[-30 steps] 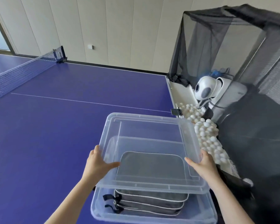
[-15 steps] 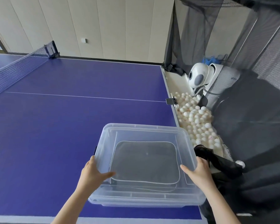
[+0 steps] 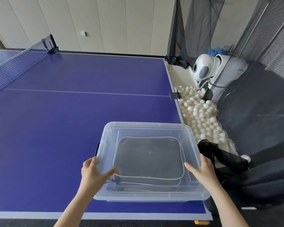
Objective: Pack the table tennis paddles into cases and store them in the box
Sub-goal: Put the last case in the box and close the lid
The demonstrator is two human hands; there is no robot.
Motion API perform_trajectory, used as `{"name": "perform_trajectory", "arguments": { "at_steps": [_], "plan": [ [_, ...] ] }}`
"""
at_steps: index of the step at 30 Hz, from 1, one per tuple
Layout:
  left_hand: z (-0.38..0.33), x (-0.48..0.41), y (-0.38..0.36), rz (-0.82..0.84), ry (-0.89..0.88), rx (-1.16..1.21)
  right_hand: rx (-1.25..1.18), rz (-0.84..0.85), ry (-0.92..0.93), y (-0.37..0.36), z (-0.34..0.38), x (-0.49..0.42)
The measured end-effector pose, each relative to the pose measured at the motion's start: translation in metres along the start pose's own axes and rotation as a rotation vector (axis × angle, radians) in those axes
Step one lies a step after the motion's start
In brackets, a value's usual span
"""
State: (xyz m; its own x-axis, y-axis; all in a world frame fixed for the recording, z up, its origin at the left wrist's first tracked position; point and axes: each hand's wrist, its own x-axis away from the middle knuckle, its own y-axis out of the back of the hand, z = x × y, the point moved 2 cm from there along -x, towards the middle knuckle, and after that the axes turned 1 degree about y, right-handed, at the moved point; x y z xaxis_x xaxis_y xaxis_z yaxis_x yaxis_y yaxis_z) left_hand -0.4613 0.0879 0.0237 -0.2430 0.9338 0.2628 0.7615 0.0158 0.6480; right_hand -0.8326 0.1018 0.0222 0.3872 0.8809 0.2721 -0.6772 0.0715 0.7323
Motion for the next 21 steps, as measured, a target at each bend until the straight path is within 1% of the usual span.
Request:
{"name": "perform_trajectory", "arguments": {
  "at_steps": [1,3,4,6,7,9,11,13,16,19,21],
  "plan": [
    [0.002,0.0,0.0,-0.04,0.017,0.028,0.007,-0.031,-0.007,-0.001,-0.003,0.0],
    [0.01,0.001,-0.001,-0.082,0.11,0.113,-0.024,-0.081,-0.048,-0.002,-0.008,0.002],
    [0.014,0.001,-0.001,-0.066,0.181,0.188,-0.065,-0.087,-0.075,-0.002,-0.01,0.002],
    [0.021,-0.001,-0.004,0.024,0.297,0.381,-0.211,-0.07,-0.152,-0.003,-0.016,0.0],
    [0.023,-0.003,-0.004,0.073,0.325,0.456,-0.298,-0.057,-0.2,-0.003,-0.019,-0.001],
    [0.024,-0.007,-0.002,0.121,0.351,0.504,-0.453,-0.017,-0.278,-0.004,-0.025,-0.003],
    [0.022,-0.01,0.001,0.139,0.335,0.488,-0.526,0.034,-0.315,-0.005,-0.027,-0.005],
    [0.02,-0.013,0.002,0.141,0.287,0.433,-0.54,0.035,-0.309,-0.005,-0.029,-0.007],
    [0.018,-0.014,0.004,0.077,0.193,0.361,-0.497,-0.056,-0.26,-0.005,-0.029,-0.006],
    [0.017,-0.014,0.004,-0.018,0.097,0.252,-0.393,-0.162,-0.202,-0.004,-0.026,-0.003],
    [0.017,-0.013,0.002,-0.07,0.053,0.221,-0.329,-0.198,-0.172,-0.002,-0.026,-0.002]
  ]
}}
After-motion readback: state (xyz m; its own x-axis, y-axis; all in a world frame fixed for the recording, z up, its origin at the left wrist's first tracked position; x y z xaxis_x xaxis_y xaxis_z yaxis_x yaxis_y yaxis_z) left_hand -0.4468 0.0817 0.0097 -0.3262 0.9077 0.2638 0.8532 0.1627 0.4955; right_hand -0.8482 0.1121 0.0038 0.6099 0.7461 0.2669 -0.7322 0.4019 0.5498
